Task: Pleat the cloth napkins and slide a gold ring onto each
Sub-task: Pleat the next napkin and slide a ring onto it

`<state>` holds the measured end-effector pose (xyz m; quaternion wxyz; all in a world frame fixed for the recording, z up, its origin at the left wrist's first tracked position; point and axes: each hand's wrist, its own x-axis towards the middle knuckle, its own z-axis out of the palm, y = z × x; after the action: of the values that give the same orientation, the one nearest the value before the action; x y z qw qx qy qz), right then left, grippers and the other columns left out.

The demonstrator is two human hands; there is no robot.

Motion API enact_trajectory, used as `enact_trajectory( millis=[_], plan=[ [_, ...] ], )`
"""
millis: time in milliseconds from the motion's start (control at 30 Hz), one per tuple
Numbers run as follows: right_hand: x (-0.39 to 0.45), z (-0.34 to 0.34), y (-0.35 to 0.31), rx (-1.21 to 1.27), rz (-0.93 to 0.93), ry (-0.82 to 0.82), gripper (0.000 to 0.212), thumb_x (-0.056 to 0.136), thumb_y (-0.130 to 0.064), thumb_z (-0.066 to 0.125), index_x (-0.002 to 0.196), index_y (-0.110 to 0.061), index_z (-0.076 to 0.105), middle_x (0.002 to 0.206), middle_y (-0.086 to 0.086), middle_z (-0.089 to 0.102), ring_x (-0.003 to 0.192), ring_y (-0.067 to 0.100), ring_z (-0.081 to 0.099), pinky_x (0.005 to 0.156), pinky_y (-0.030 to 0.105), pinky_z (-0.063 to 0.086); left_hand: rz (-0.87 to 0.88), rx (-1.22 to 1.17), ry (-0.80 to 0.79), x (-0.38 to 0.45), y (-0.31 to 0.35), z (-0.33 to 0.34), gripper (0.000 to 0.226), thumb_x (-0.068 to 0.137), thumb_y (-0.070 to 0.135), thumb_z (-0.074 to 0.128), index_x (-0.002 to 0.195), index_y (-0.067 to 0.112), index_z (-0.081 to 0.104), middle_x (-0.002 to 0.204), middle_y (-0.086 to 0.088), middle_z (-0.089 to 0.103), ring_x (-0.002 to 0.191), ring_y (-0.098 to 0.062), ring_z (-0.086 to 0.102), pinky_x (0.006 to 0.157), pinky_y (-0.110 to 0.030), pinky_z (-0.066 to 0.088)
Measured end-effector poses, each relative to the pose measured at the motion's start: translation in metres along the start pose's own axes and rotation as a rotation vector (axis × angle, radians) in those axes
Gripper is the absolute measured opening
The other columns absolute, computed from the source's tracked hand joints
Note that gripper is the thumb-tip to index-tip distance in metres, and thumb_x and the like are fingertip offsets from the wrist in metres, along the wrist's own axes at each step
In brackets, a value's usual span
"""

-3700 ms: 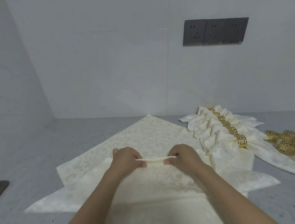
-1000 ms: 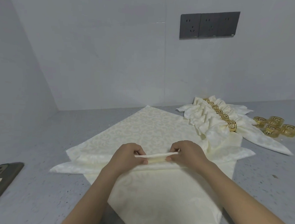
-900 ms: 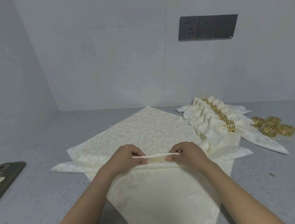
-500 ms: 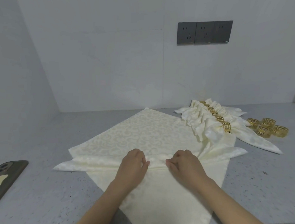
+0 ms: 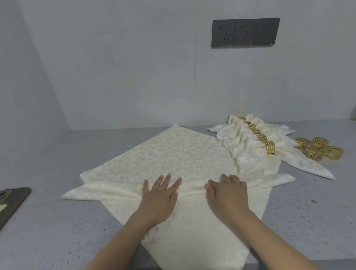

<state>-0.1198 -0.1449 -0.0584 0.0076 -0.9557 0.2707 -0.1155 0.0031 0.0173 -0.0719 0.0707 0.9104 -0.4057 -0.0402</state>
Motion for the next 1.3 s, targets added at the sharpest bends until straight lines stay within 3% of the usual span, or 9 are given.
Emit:
enact_trajectory(
  millis=[100, 233, 300, 433, 633, 800, 1100, 1233, 1300],
  plan=[
    [0.015, -0.002, -0.016, 0.264, -0.152, 0.132, 0.042, 0.091, -0.033, 0.031, 0.091, -0.023, 0.072, 0.094, -0.004, 0.061, 0.095, 0.02, 0.048, 0.081, 0.03, 0.034, -0.003, 0.001, -0.021, -0.001, 0.001, -0.001, 0.049, 0.103, 0.035, 0.013, 0.15, 0.042, -0.001, 0.16, 0.004, -0.005, 0.147, -0.016, -0.01, 0.114, -0.052, -0.013],
    [0.027, -0.009, -0.044, 0.793, -0.217, -0.186, 0.022, 0.086, -0.013, 0.059, 0.099, -0.025, 0.072, 0.082, -0.011, 0.059, 0.071, -0.001, 0.053, 0.071, 0.011, 0.041, 0.033, -0.228, -0.038, 0.001, -0.002, -0.009, 0.049, 0.104, 0.027, 0.016, 0.151, 0.039, 0.007, 0.16, 0.005, 0.004, 0.146, -0.011, -0.007, 0.115, -0.042, -0.016],
    [0.032, -0.002, -0.054, 0.862, -0.116, -0.228, 0.014, 0.083, -0.018, 0.066, 0.094, -0.026, 0.07, 0.073, -0.012, 0.057, 0.064, -0.001, 0.052, 0.069, 0.017, 0.044, -0.018, -0.472, 0.026, 0.001, -0.011, -0.014, 0.048, 0.104, 0.018, 0.023, 0.15, 0.03, 0.02, 0.159, 0.005, 0.013, 0.146, -0.01, 0.003, 0.118, -0.03, -0.008],
    [0.034, 0.007, -0.06, 0.784, -0.058, -0.217, 0.012, 0.078, -0.038, 0.071, 0.09, -0.036, 0.068, 0.076, -0.012, 0.054, 0.074, 0.003, 0.054, 0.068, 0.019, 0.042, -0.132, -0.363, 0.124, -0.001, -0.043, -0.023, 0.039, 0.099, 0.022, 0.047, 0.136, 0.032, 0.048, 0.152, 0.006, 0.032, 0.141, -0.011, 0.025, 0.111, -0.025, 0.011],
    [0.032, 0.0, -0.074, 0.624, -0.095, -0.222, 0.027, 0.074, -0.051, 0.071, 0.1, -0.045, 0.069, 0.071, -0.021, 0.045, 0.082, 0.0, 0.05, 0.062, 0.012, 0.032, -0.283, -0.185, -0.096, 0.009, -0.071, -0.056, 0.038, 0.075, 0.052, 0.07, 0.107, 0.041, 0.052, 0.112, 0.013, 0.05, 0.115, -0.013, 0.044, 0.09, -0.027, 0.023],
    [0.041, -0.005, -0.075, 0.496, -0.158, -0.323, 0.035, 0.076, -0.055, 0.067, 0.11, -0.05, 0.063, 0.115, -0.016, 0.059, 0.107, 0.008, 0.057, 0.075, 0.021, 0.037, -0.259, -0.058, -0.227, 0.021, -0.067, -0.075, 0.05, 0.072, 0.055, 0.073, 0.107, 0.025, 0.053, 0.114, 0.009, 0.05, 0.103, -0.014, 0.049, 0.083, -0.026, 0.039],
    [0.052, -0.01, -0.08, 0.261, -0.269, -0.448, 0.045, 0.086, -0.057, 0.054, 0.13, -0.054, 0.045, 0.133, -0.006, 0.048, 0.123, 0.018, 0.048, 0.091, 0.028, 0.039, -0.236, 0.116, -0.136, 0.012, -0.045, -0.084, 0.053, 0.072, 0.054, 0.072, 0.108, 0.018, 0.057, 0.097, 0.007, 0.06, 0.096, -0.016, 0.059, 0.069, -0.026, 0.04],
    [0.052, -0.01, -0.08, 0.265, -0.282, -0.457, 0.045, 0.087, -0.057, 0.051, 0.132, -0.055, 0.042, 0.133, -0.004, 0.046, 0.123, 0.02, 0.047, 0.09, 0.029, 0.039, -0.24, -0.028, -0.064, 0.006, -0.031, -0.076, 0.041, 0.075, 0.03, 0.073, 0.107, 0.011, 0.058, 0.101, -0.001, 0.062, 0.095, -0.021, 0.06, 0.06, -0.024, 0.034],
    [0.051, -0.006, -0.076, 0.311, -0.287, -0.466, 0.044, 0.088, -0.057, 0.05, 0.132, -0.055, 0.042, 0.125, -0.004, 0.047, 0.122, 0.02, 0.047, 0.09, 0.029, 0.039, -0.268, -0.2, -0.121, 0.005, -0.025, -0.076, 0.023, 0.077, 0.025, 0.07, 0.084, 0.007, 0.059, 0.077, -0.011, 0.057, 0.072, -0.026, 0.057, 0.052, -0.022, 0.028]
  ],
)
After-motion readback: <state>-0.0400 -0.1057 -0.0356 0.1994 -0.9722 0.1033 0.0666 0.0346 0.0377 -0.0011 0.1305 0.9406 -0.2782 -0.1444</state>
